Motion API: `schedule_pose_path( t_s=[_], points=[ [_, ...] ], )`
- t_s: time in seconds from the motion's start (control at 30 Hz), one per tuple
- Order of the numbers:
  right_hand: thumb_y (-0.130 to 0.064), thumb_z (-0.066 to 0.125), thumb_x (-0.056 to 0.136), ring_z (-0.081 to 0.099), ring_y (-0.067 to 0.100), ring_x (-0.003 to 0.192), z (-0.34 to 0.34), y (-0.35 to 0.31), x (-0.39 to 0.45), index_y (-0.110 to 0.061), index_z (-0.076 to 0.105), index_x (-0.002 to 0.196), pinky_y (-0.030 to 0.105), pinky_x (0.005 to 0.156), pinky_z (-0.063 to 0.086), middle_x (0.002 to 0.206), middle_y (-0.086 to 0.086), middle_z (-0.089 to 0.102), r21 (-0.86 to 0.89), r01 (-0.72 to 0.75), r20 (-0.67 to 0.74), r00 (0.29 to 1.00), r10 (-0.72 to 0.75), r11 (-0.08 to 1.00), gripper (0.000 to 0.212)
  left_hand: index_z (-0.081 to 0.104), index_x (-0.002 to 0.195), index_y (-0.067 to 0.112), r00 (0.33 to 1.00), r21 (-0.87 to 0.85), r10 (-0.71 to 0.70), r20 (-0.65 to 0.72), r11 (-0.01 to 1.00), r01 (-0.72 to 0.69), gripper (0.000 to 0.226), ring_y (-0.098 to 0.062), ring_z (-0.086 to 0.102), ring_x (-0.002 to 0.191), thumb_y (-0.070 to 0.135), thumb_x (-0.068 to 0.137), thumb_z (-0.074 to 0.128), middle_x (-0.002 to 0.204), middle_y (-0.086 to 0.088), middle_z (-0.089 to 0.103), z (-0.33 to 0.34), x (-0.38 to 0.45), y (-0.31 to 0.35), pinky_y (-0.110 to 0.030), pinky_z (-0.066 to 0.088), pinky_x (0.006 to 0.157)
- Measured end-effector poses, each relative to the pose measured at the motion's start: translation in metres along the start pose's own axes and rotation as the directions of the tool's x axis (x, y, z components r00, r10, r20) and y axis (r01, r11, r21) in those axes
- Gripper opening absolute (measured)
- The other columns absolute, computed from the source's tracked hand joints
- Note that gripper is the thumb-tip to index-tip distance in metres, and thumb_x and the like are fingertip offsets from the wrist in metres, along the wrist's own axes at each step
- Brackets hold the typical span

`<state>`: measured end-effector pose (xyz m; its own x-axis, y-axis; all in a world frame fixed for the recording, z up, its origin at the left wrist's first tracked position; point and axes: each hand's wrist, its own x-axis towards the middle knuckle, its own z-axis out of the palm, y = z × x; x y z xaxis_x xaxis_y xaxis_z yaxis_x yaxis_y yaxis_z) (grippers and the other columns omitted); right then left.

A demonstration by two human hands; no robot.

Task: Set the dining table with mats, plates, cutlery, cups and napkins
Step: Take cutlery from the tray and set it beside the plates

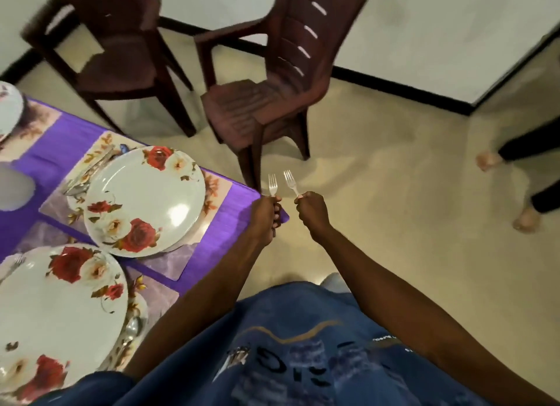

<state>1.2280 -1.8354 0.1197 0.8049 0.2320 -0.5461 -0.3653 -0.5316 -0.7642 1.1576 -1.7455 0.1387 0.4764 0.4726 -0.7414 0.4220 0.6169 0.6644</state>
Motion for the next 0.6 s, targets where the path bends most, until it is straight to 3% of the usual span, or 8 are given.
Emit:
schedule_pose_path(
  t_s=[0.1, 0.27, 0.43, 0.6],
  points=[
    [-0.012, 0.049, 0.08, 0.049, 0.024, 0.064, 0.015, -0.026, 0.04, 0.001, 0.059, 0.078, 0.035, 0.06, 0.035, 0.067, 0.009, 0.056, -0.065, 0.055, 0.123, 0.991, -0.047, 0.996, 0.017, 0.055, 0.08, 0.015, 0.993, -0.128, -0.041, -0.107, 0.991, 0.027, 0.018, -0.009, 0.026, 0.04, 0.01, 0.093, 0.044, 0.056, 0.003, 0.036, 0.005, 0.024, 0.019, -0.021, 0.016, 0.038],
    [-0.02, 0.046, 0.077, 0.05, 0.024, 0.062, 0.02, -0.071, 0.106, 0.0, 0.063, 0.08, 0.034, 0.059, 0.035, 0.067, 0.007, 0.058, -0.21, 0.234, 0.372, 0.917, -0.144, 0.949, 0.026, 0.056, 0.084, 0.015, 0.952, -0.344, -0.027, -0.305, 0.935, -0.084, 0.017, -0.006, 0.027, 0.036, 0.011, 0.094, 0.043, 0.057, 0.004, 0.035, 0.023, 0.052, 0.05, -0.016, 0.016, 0.034],
    [-0.018, 0.048, 0.083, 0.049, 0.021, 0.06, -0.006, -0.119, 0.155, -0.017, 0.055, 0.066, 0.029, 0.055, 0.032, 0.067, 0.004, 0.057, -0.289, 0.359, 0.563, 0.814, -0.146, 0.888, 0.019, 0.056, 0.079, 0.015, 0.858, -0.538, -0.11, -0.502, 0.816, -0.21, 0.017, -0.006, 0.026, 0.036, 0.01, 0.093, 0.049, 0.056, 0.003, 0.035, 0.052, 0.054, 0.063, -0.017, 0.016, 0.034],
    [-0.01, 0.052, 0.086, 0.051, 0.021, 0.06, 0.002, -0.154, 0.185, -0.015, 0.058, 0.068, 0.03, 0.052, 0.034, 0.065, 0.004, 0.056, -0.306, 0.452, 0.703, 0.701, -0.121, 0.838, 0.02, 0.056, 0.082, 0.011, 0.768, -0.631, -0.196, -0.609, 0.707, -0.319, 0.015, -0.006, 0.029, 0.039, 0.007, 0.093, 0.046, 0.057, 0.002, 0.037, 0.076, 0.057, 0.071, -0.018, 0.022, 0.033]
  ],
)
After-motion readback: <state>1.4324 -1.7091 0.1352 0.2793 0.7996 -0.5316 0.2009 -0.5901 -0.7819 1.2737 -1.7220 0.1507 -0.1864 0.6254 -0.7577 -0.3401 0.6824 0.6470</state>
